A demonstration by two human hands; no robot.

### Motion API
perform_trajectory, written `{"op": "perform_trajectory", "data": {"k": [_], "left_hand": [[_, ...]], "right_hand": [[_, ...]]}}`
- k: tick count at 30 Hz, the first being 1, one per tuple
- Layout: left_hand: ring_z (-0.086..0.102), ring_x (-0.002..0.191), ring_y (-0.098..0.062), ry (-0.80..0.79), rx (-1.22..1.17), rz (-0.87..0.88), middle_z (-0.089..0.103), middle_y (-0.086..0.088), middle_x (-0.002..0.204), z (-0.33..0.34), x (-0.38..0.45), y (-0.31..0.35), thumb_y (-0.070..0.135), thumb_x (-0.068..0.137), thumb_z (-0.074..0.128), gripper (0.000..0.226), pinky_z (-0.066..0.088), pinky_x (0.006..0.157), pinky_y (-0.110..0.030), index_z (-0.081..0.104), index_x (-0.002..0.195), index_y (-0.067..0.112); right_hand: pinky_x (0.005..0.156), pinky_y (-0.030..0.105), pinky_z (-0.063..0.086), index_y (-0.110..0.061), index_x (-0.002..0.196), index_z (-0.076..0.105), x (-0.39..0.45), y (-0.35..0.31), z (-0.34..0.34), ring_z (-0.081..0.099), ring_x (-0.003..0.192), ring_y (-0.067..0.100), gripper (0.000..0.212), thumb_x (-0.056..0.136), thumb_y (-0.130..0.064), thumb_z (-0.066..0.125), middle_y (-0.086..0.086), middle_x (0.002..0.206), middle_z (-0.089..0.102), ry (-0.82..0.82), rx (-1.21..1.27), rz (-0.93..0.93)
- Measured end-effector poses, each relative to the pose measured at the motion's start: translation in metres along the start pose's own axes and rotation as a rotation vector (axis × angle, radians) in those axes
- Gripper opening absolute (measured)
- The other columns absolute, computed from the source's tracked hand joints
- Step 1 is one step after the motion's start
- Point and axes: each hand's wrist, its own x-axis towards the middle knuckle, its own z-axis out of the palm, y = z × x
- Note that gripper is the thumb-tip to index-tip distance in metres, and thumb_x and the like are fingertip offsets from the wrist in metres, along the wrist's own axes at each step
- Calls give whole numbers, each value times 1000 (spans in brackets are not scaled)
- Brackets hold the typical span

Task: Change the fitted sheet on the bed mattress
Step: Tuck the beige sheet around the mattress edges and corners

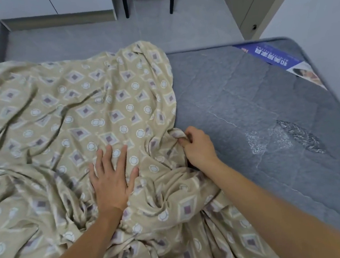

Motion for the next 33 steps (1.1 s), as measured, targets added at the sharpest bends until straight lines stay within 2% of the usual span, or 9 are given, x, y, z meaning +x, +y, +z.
{"op": "perform_trajectory", "data": {"k": [5,11,15,17,19,22,24,28,33], "left_hand": [[17,159,-38,-21,-56,-5,31,-14,167,-3,-1,-1,63,103,28,67,18,121,-65,40,161,30],[27,154,-41,-86,-12,-3,40,-17,161,-13,-1,1,63,102,29,67,24,117,-65,49,156,28],[47,123,-32,-29,-84,7,51,-4,126,-52,48,16,62,99,33,54,35,103,-55,68,121,27],[39,138,-28,-40,-142,62,46,-2,142,-58,98,26,61,101,36,48,26,115,-59,61,131,33],[13,158,-25,-107,-133,82,27,0,167,-42,133,28,65,104,29,56,9,125,-61,41,154,41],[-15,161,-20,-115,-72,75,1,3,176,-4,144,17,71,104,16,68,-2,128,-60,10,166,43],[-13,161,-22,-79,-55,78,3,1,176,10,147,18,69,104,19,69,-2,128,-59,8,167,41],[-6,162,-25,-78,-42,92,9,-1,175,13,145,13,68,104,26,70,0,128,-58,13,166,40],[-3,162,-26,-103,-28,69,12,-3,175,11,146,14,67,102,27,72,3,128,-59,14,166,39]], "right_hand": [[63,39,31,-16,68,39,13,5,-19,47,72,26,40,106,-17,53,1,69,50,274,55,178],[56,35,29,-16,69,37,0,-19,-42,34,61,15,40,105,-13,53,-1,66,42,309,106,120],[65,35,40,-16,73,48,-3,-24,-56,45,63,24,41,101,-39,67,7,69,44,23,337,139],[83,44,57,-11,80,65,2,-25,-57,72,81,32,48,101,-54,62,6,82,71,-180,424,282],[99,47,59,-6,103,78,11,-22,-49,76,104,30,43,108,-42,55,9,104,80,-282,560,335],[106,49,55,-1,119,75,31,-23,-30,73,114,32,35,107,-30,60,18,117,77,-381,749,294],[103,46,57,-8,119,72,51,-22,-16,73,112,30,34,98,-34,73,15,118,76,-358,722,280],[94,48,62,-18,130,61,77,-33,4,76,104,27,71,73,-45,95,10,120,75,-220,794,439],[102,47,58,-7,129,71,83,-53,-13,76,109,28,41,90,-17,81,11,117,78,-423,914,443]]}}
